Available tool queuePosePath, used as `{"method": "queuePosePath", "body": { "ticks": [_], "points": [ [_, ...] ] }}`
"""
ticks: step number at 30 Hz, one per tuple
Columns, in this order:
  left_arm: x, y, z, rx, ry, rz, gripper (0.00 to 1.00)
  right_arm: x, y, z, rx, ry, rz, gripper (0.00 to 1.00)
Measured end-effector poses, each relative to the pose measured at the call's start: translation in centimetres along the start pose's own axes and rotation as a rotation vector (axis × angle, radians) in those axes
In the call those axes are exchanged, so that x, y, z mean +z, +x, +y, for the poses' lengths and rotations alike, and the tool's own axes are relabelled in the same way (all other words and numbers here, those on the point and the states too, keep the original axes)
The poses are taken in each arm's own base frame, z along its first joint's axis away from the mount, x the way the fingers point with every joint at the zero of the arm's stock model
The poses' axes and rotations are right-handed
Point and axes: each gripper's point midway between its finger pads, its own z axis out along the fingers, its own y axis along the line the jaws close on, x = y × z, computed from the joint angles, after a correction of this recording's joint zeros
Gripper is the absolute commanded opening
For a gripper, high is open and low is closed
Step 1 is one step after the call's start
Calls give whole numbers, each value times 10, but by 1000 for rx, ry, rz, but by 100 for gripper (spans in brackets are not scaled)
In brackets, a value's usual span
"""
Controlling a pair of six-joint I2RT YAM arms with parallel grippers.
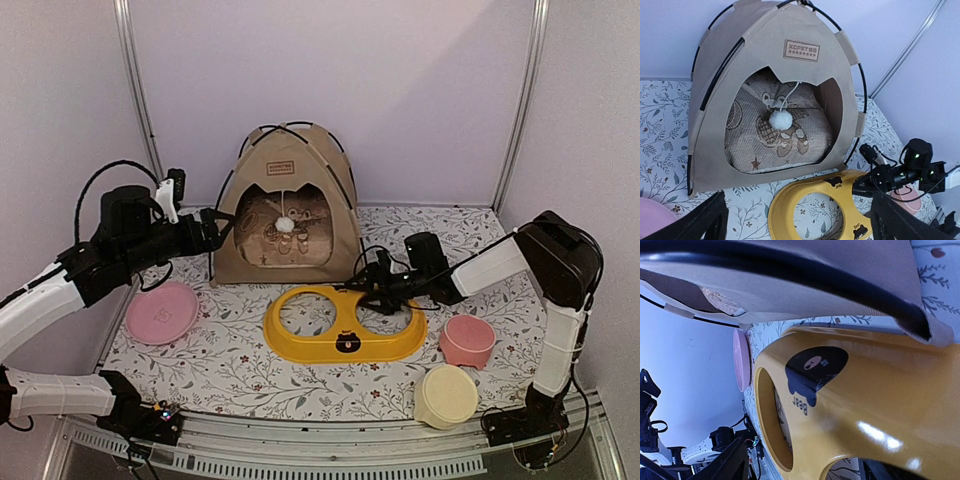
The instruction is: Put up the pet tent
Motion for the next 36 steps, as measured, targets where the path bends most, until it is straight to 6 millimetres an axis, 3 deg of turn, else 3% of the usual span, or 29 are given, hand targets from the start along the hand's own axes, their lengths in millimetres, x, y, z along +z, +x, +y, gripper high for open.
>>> {"method": "queuePosePath", "body": {
  "ticks": [7, 13, 16, 20, 27, 33, 36],
  "points": [
    [3, 22, 36, -64, -152, 28, 100, -27, 0, 23, -97, 57, -52, 86],
    [5, 60, 92, -176, -306, 77, 99, -40, 9, 35, -157, 81, -76, 89],
    [5, 77, 106, -208, -337, 106, 99, -47, 11, 39, -176, 99, -89, 90],
    [7, 86, 106, -231, -317, 124, 100, -65, 9, 48, -211, 140, -136, 93],
    [14, 87, 95, -253, -245, 124, 99, -114, 10, 58, -271, 229, -247, 98],
    [20, 86, 83, -254, -180, 129, 100, -149, 39, 34, -253, 330, -248, 99],
    [25, 87, 72, -236, -132, 141, 100, -160, 66, 17, -232, 399, -207, 99]
  ]
}}
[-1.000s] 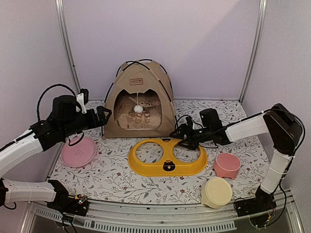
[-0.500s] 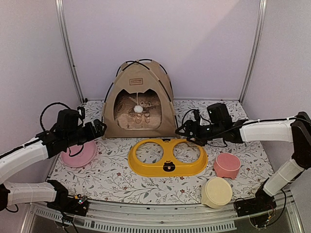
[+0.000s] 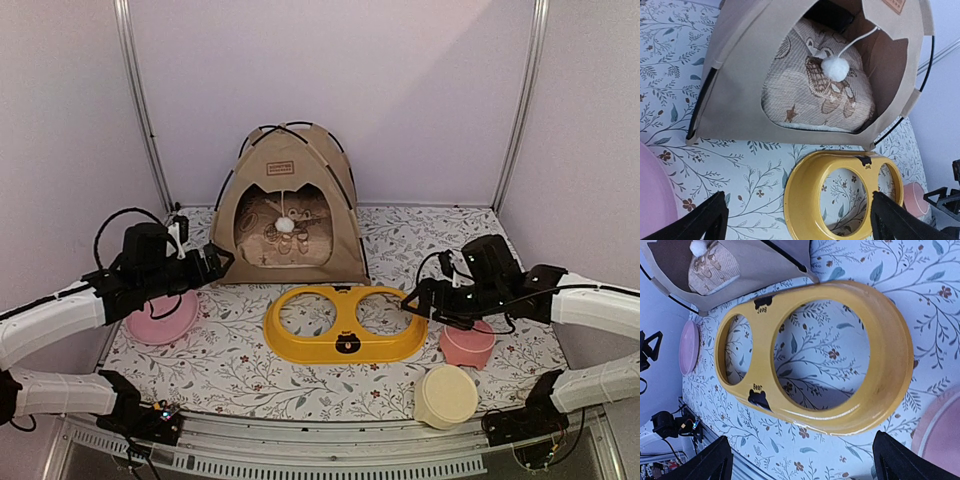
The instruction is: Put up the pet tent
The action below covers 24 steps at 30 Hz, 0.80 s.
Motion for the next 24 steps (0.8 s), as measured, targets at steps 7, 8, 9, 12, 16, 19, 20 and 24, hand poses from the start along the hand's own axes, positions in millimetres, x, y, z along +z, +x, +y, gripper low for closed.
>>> {"method": "queuePosePath", "body": {
  "ticks": [7, 8, 9, 12, 16, 19, 20, 24],
  "points": [
    [7, 17, -26, 74, 69, 58, 99, -34, 51, -23, 36, 107, 85, 99],
    [7, 16, -28, 78, 74, 55, 99, -38, 56, -27, 46, 119, 91, 99],
    [7, 14, -30, 84, 79, 51, 99, -42, 62, -33, 62, 136, 100, 99],
    [6, 9, -37, 93, 96, 37, 100, -51, 79, -54, 118, 197, 124, 99],
    [7, 4, -44, 99, 115, 28, 100, -55, 96, -75, 211, 231, 128, 99],
    [7, 5, -45, 106, 121, 32, 99, -53, 106, -89, 291, 240, 117, 99],
    [7, 6, -45, 108, 122, 33, 99, -52, 107, -92, 311, 243, 109, 99],
    [7, 6, -46, 113, 125, 34, 99, -45, 105, -102, 391, 250, 58, 99]
  ]
}}
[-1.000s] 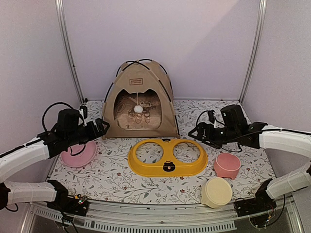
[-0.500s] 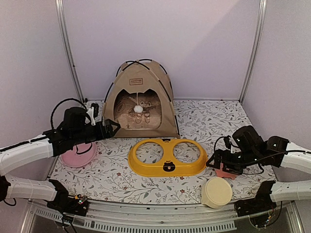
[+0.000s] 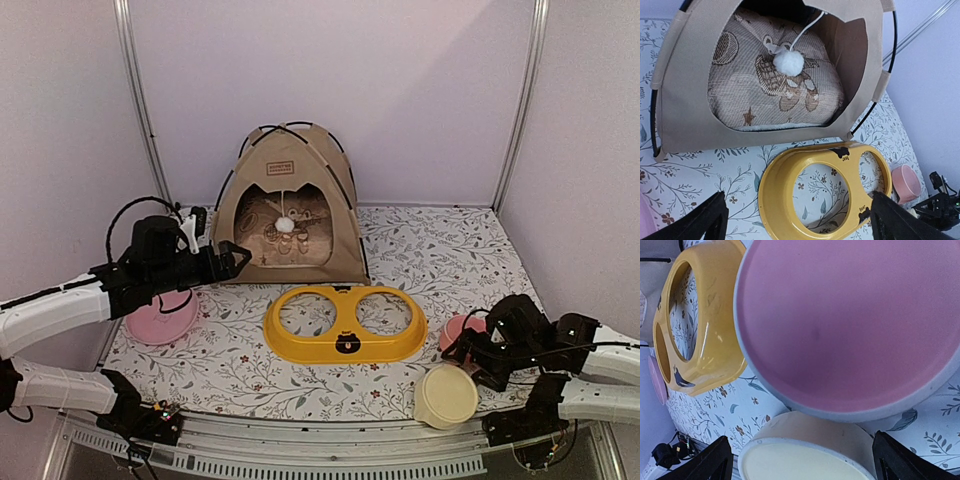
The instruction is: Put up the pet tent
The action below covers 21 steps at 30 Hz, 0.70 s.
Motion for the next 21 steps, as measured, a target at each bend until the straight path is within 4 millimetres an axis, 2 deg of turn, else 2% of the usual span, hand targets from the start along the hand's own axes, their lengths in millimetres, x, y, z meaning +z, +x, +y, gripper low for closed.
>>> {"method": "queuePosePath", "body": {
  "ticks": [6, 7, 11, 21],
  "points": [
    [-1, -1, -1, 4, 4, -4, 100, 26, -21, -3, 138, -61, -45, 99],
    [-2, -1, -2, 4, 5, -6, 100, 29, -32, -6, 187, -73, -65, 99],
    [-4, -4, -3, 5, 8, -15, 99, 32, -64, -1, 274, -171, -139, 99],
    [-9, -8, -7, 7, 21, -30, 99, 33, -134, -11, 436, -284, -293, 99]
  ]
}}
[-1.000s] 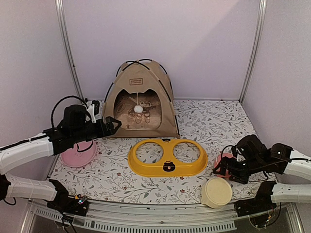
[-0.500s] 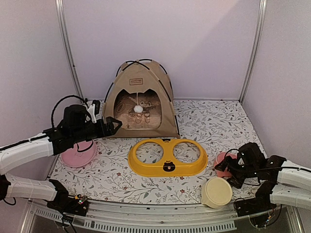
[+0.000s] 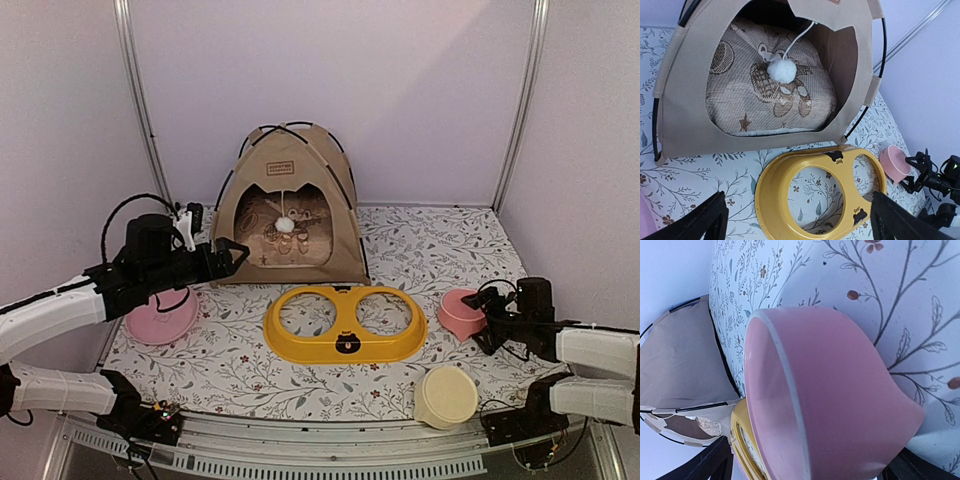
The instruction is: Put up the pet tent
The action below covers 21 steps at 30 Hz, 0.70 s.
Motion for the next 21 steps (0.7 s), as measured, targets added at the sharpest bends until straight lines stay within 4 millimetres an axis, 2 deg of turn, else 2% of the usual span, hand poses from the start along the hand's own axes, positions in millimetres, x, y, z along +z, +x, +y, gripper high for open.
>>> {"method": "queuePosePath", "body": {
  "ticks": [4, 6, 19, 21],
  "points": [
    [-1, -5, -4, 5, 7, -9, 100, 11, -5, 9, 17, -47, 13, 100],
    [-2, -7, -5, 6, 11, -16, 99, 16, -5, 14, 24, -72, 25, 95],
    [-8, -12, -9, 9, 20, -32, 99, 24, -7, 13, 88, -123, 15, 52],
    [-9, -13, -10, 9, 21, -33, 99, 25, -7, 14, 92, -128, 14, 42]
  ]
}}
